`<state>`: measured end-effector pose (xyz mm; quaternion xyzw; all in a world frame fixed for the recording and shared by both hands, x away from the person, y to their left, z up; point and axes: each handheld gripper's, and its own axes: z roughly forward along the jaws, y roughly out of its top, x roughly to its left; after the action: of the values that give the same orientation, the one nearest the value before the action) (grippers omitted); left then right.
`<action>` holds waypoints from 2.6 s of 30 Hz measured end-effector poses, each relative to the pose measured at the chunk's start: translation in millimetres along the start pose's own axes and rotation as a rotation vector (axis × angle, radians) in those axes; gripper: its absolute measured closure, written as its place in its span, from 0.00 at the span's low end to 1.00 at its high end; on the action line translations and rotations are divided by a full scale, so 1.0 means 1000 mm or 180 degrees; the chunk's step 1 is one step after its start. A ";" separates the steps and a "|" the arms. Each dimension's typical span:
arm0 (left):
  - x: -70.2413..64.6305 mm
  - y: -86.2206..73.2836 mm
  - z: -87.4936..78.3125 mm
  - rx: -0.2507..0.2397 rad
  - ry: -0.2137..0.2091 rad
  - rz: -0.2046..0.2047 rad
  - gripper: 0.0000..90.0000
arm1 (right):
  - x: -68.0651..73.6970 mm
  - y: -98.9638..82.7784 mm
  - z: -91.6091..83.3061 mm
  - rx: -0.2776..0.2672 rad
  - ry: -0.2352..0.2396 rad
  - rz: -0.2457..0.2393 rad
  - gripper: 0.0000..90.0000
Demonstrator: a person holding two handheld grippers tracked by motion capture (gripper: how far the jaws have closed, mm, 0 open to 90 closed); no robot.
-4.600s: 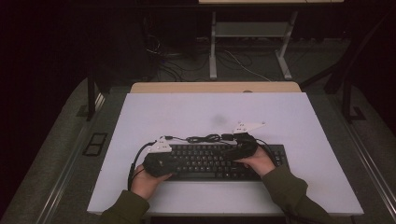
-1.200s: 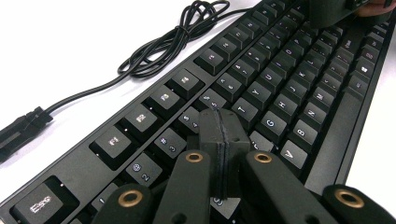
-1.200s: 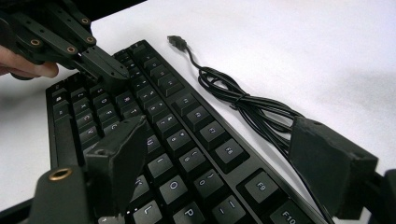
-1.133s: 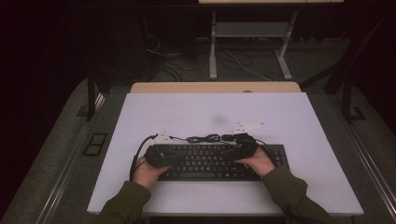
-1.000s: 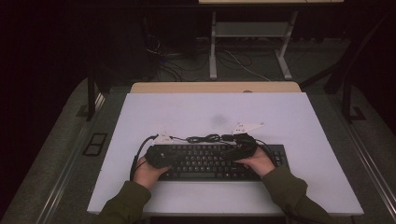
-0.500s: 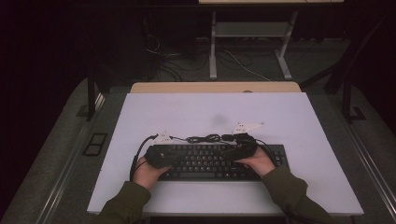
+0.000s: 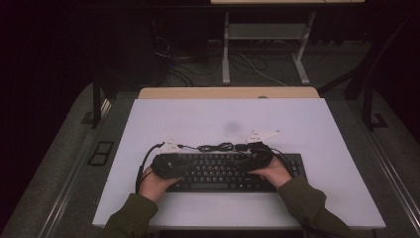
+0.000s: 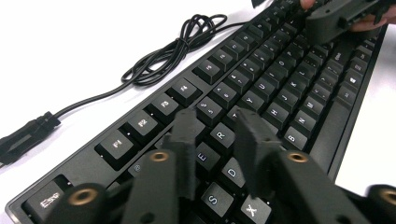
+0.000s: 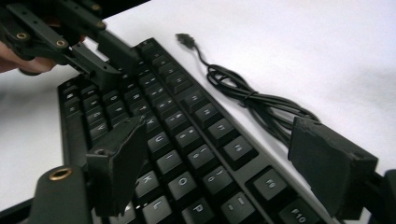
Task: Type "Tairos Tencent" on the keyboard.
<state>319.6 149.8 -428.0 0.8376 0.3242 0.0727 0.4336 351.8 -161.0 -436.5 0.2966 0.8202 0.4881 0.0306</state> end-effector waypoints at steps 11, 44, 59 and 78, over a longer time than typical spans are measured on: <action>-0.002 -0.003 0.000 -0.0041 0.0016 -0.0020 0.39 | 0.005 0.001 -0.002 0.0079 0.0164 -0.0015 0.42; -0.003 -0.005 -0.001 -0.0128 0.0075 -0.0025 0.23 | 0.042 -0.001 0.015 0.0426 0.0553 -0.0349 0.99; -0.003 -0.005 -0.001 -0.0143 0.0087 -0.0035 0.23 | 0.052 -0.003 0.027 0.0530 0.0535 -0.0408 0.99; -0.003 -0.005 -0.002 -0.0143 0.0103 -0.0024 0.23 | 0.052 -0.004 0.032 0.0581 0.0498 -0.0409 0.99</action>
<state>314.5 151.7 -430.0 0.8252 0.3327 0.0919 0.4472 318.3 -110.9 -443.6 0.2061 0.8784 0.4302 -0.0294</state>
